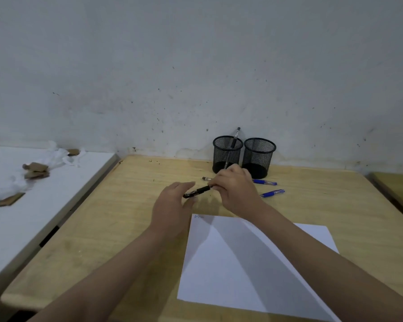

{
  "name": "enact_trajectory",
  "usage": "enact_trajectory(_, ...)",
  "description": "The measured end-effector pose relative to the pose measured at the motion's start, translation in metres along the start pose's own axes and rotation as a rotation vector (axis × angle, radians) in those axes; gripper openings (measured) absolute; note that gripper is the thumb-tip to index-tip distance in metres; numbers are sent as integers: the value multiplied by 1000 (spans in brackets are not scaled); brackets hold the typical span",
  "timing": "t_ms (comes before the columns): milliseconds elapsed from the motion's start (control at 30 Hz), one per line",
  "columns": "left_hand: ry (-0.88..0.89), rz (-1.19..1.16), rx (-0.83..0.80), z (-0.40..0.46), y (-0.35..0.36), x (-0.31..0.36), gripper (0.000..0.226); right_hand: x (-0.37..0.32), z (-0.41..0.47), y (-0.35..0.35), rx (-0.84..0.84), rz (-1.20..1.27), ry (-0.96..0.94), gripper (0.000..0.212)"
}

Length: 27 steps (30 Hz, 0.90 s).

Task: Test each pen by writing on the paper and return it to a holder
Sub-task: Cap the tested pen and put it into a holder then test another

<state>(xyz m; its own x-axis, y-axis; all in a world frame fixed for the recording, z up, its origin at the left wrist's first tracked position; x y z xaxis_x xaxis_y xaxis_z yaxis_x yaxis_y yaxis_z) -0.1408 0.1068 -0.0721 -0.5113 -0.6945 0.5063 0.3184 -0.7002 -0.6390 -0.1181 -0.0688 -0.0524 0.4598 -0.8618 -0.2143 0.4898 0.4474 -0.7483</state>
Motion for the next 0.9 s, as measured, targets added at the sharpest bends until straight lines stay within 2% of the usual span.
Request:
enact_trajectory(100,48,-35,72,6,-3,18,20,-5,-6,-15,137,-4,-28,13)
enact_trajectory(167,28,-89,112,7,-6,25,19,-6,-12,-26,349,10,54,10)
enact_trajectory(233,-49,-199,139,7,-8,32,17,-10,-23,-36,593,38,178,12)
enact_trajectory(267,-93,-276,143,8,-8,35,15,-14,-29,-40,663,87,235,15)
enact_trajectory(300,-129,-358,138,8,-9,38,13,-20,-36,-42,672,197,297,18)
enact_trajectory(333,-154,-434,126,8,-9,41,12,-27,-42,-43,614,368,385,22)
enact_trajectory(400,-156,-536,82,7,-9,47,14,-37,-49,-40,382,720,623,29)
enact_trajectory(467,-120,-602,32,6,-8,54,14,-42,-48,-36,185,911,751,22)
enact_trajectory(533,-104,-657,-1,5,-7,57,13,-44,-44,-39,153,948,775,7)
enact_trajectory(667,-178,-838,-89,11,-11,50,13,-47,-44,-41,210,882,713,20)
enact_trajectory(767,-130,-901,-203,18,-16,43,14,-50,-49,-39,260,864,628,21)
enact_trajectory(900,-85,-933,-290,27,-19,45,10,-51,-52,-36,369,847,564,9)
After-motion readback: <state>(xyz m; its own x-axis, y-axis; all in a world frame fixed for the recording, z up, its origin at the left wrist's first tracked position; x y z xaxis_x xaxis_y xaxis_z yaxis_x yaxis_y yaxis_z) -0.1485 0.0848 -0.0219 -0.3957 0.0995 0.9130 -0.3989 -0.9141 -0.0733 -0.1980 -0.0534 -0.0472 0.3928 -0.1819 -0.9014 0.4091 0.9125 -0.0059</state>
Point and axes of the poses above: each hand's wrist, its own z-axis towards the middle knuckle, its own y-axis out of the palm, x = y × z, the point moved 1 cm from there along z, towards the middle knuckle, and after that the axes turned 8 degrees about y, right-handed, at the moved point
